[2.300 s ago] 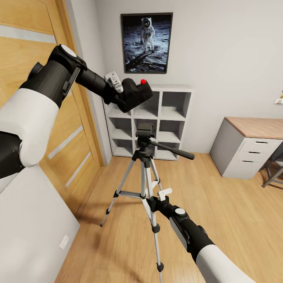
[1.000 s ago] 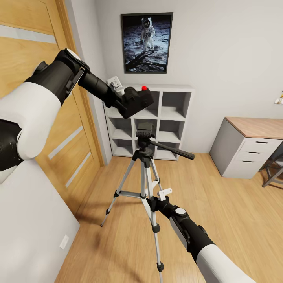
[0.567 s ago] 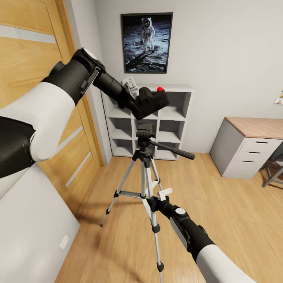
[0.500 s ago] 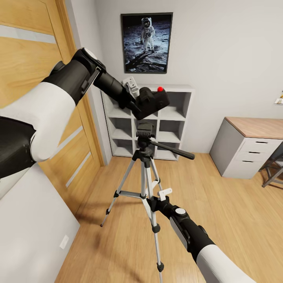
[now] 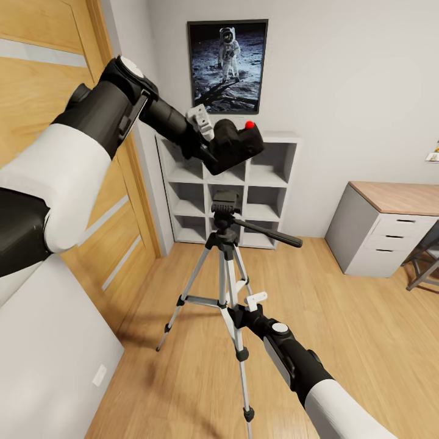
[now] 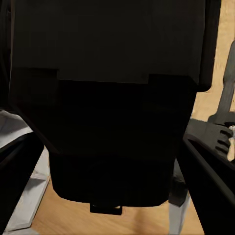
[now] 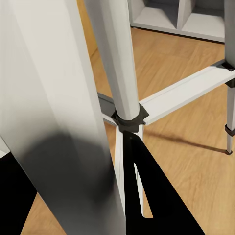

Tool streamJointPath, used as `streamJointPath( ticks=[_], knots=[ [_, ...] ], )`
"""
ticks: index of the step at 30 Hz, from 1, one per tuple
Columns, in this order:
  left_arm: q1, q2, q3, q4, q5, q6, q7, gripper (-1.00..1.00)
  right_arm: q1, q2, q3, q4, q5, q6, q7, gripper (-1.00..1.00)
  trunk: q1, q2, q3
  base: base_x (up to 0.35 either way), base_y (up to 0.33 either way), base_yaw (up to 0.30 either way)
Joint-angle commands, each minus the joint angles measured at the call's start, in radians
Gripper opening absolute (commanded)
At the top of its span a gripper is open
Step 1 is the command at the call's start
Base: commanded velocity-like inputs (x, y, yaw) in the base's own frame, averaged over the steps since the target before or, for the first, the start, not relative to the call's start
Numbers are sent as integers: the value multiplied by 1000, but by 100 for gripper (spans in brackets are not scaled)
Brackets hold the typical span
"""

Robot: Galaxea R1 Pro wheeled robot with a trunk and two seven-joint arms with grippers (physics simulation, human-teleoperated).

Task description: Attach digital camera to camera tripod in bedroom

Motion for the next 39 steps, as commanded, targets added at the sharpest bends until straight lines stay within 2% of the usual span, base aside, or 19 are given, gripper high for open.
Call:
streamJointPath(
  ticks=[1, 8, 18, 21, 25, 26, 29, 31, 39],
  knots=[
    [0, 6, 0, -15, -5, 10, -5, -100, -1, -1, -1, 1, 5, 6, -8, -100, 1, -2, -2, 0, 0, 0],
    [3, 58, -8, -95, -4, 9, -15, -100, -1, -1, -1, 1, 5, 6, -17, -100, 1, -2, -2, 0, 0, 0],
    [5, 71, -10, -119, -4, 8, -32, -100, -1, -1, -1, 2, 5, 6, -18, -100, 1, -2, -2, 0, 0, 0],
    [25, 75, -13, -146, -4, 8, -32, -100, -1, -1, -1, 2, 5, 6, -18, -100, 1, -2, -2, 0, 0, 0],
    [77, 92, -46, -189, -4, 8, -32, -100, -1, -1, -1, 2, 5, 5, -18, -100, 1, -2, -2, 0, 0, 0],
    [91, 102, -72, -203, -4, 8, -32, -100, -1, -1, -1, 2, 4, 5, -18, -100, 1, -2, -2, 0, 0, 0],
    [106, 126, -115, -221, -4, 8, -32, -100, -1, -1, -1, 2, 3, 5, -19, -100, 1, -2, -2, 0, 0, 0],
    [110, 140, -132, -226, -3, 9, -32, -100, -1, -1, -1, 2, 3, 5, -19, -100, 1, -2, -2, 0, 0, 0],
    [115, 154, -148, -223, -3, 10, -31, -100, -1, 0, -1, 2, 2, 5, -19, -100, 1, -2, -2, 0, 0, 0]
  ],
)
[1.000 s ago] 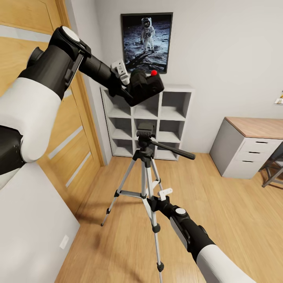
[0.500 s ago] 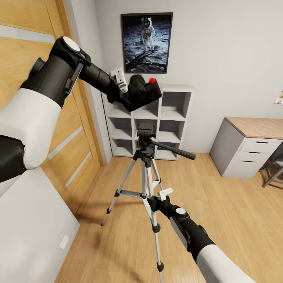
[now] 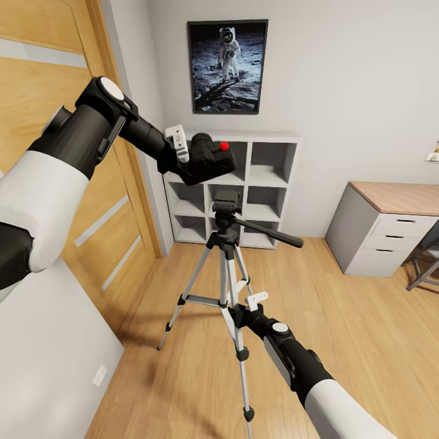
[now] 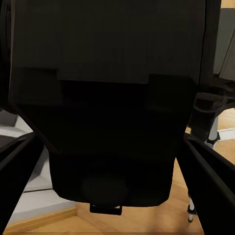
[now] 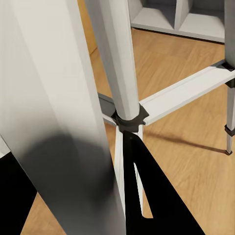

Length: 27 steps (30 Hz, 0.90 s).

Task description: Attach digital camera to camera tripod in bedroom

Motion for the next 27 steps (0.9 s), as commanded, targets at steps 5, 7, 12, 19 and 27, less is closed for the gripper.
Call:
streamJointPath(
  ticks=[5, 7, 12, 19, 27],
  knots=[
    [-1, -3, -4, 4, -3, 10, -4, -100, 0, -1, 1, 2, 5, 5, -10, -100, 1, -2, -2, 0, 0, 0],
    [-1, -4, -4, 5, -3, 10, -4, -100, 0, -1, 1, 2, 5, 5, -10, -100, 1, -2, -2, 0, 0, 0],
    [-1, -24, -4, 5, -3, 11, -3, -100, 0, -1, 1, 2, 5, 6, -9, -100, 1, -2, -2, 0, 0, 0],
    [3, -63, -4, 8, -3, 12, -1, -100, 0, -1, 1, 2, 5, 6, -9, -100, 1, -2, -2, 0, 0, 0],
    [4, -88, -4, 18, -4, 12, 1, -100, 0, -1, 1, 2, 5, 6, -8, -100, 1, -2, -2, 0, 0, 0]
  ],
)
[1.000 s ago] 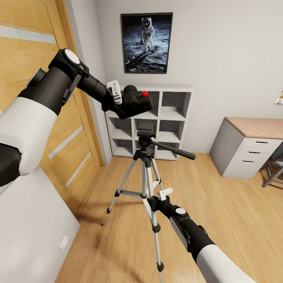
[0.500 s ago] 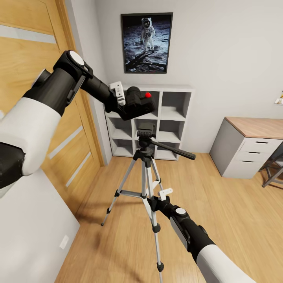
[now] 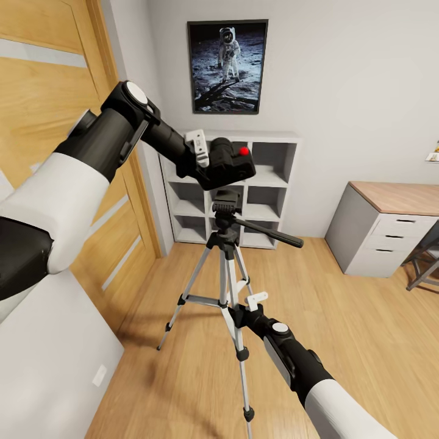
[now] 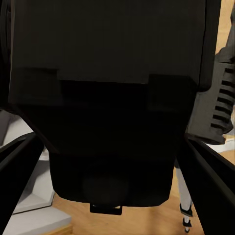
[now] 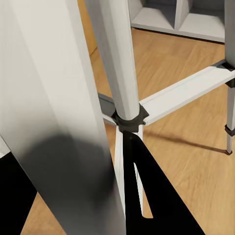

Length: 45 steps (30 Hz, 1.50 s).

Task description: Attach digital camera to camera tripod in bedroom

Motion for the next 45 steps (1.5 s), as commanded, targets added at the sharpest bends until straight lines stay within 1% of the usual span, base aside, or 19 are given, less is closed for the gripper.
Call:
streamJointPath(
  ticks=[1, 7, 12, 16, 32, 34, 36, 37, 38, 42, 45],
  knots=[
    [-1, -1, 0, 0, -5, 10, -5, -100, 0, -1, 1, 2, 6, 6, -9, -100, 1, -2, -2, 0, 0, 0],
    [14, 0, 0, 4, -5, 10, -5, -100, 0, -1, 1, 2, 6, 6, -9, -100, 1, -2, -2, 0, 0, 0],
    [23, 8, 0, 5, -5, 10, -6, -100, 0, -1, 0, 2, 6, 6, -10, -100, 1, -2, -2, 0, 0, 0],
    [24, 13, 0, 5, -5, 10, -6, -100, 0, -1, 0, 2, 6, 6, -11, -100, 1, -2, -2, 0, 0, 0],
    [25, 21, -2, 4, -4, 10, -8, -100, 0, -1, 1, 2, 6, 6, -22, -100, 1, -2, -2, 0, 0, 0],
    [25, 21, -3, 5, 3, -1, -24, -100, 0, -1, 1, 2, 6, 6, -27, -100, 1, -2, -2, 0, 0, 0],
    [25, 21, -3, 6, 18, -26, -55, -100, 0, -1, 1, 2, 6, 6, -29, -100, 1, -2, -2, 0, 0, 0],
    [25, 21, -2, 7, 29, -44, -72, -100, 0, -1, 1, 2, 6, 6, -29, -100, 1, -2, -2, 0, 0, 0],
    [25, 21, -2, 7, 53, -83, -96, -100, 0, -1, 1, 2, 6, 6, -30, -100, 1, -2, -2, 0, 0, 0],
    [25, 24, -3, 8, 86, -153, -124, -100, 0, -1, 1, 2, 6, 6, -32, -100, 1, -2, -2, 0, 0, 0],
    [25, 27, -3, 8, 97, -171, -131, -100, 0, 0, 1, 2, 6, 6, -32, -100, 1, -2, -2, 0, 0, 0]
  ],
)
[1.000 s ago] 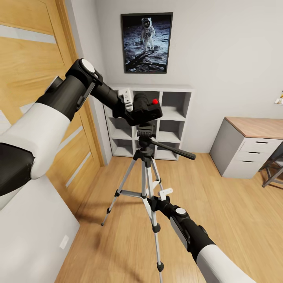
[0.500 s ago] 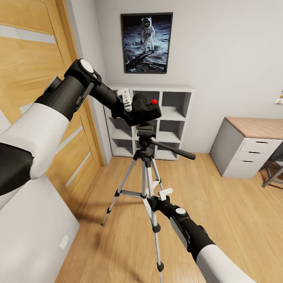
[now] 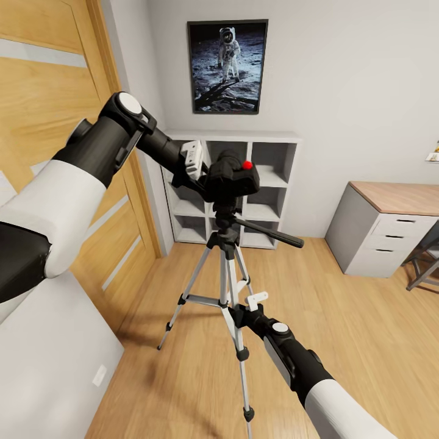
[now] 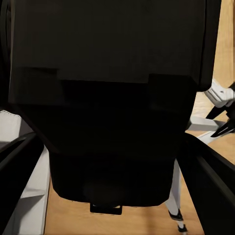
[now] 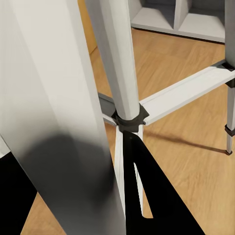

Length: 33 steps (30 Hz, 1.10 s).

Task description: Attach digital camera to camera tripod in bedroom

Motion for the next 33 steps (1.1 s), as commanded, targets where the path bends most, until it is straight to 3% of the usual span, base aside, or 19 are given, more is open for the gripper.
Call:
streamJointPath(
  ticks=[1, 18, 33],
  knots=[
    [-1, 2, -3, -2, 3, 4, -5, -100, 0, -1, 4, 3, 4, 5, -29, -100, 1, -2, -2, 0, 0, 0],
    [-1, 1, -1, 6, 3, -7, 2, -100, 0, -1, 3, 3, 4, 5, -30, -100, 1, -2, -2, 0, 0, 0],
    [-1, 29, 5, 44, 1, -8, 79, -100, 0, -1, 3, 3, 4, 5, -30, -100, 1, -2, -2, 0, 0, 0]
  ],
)
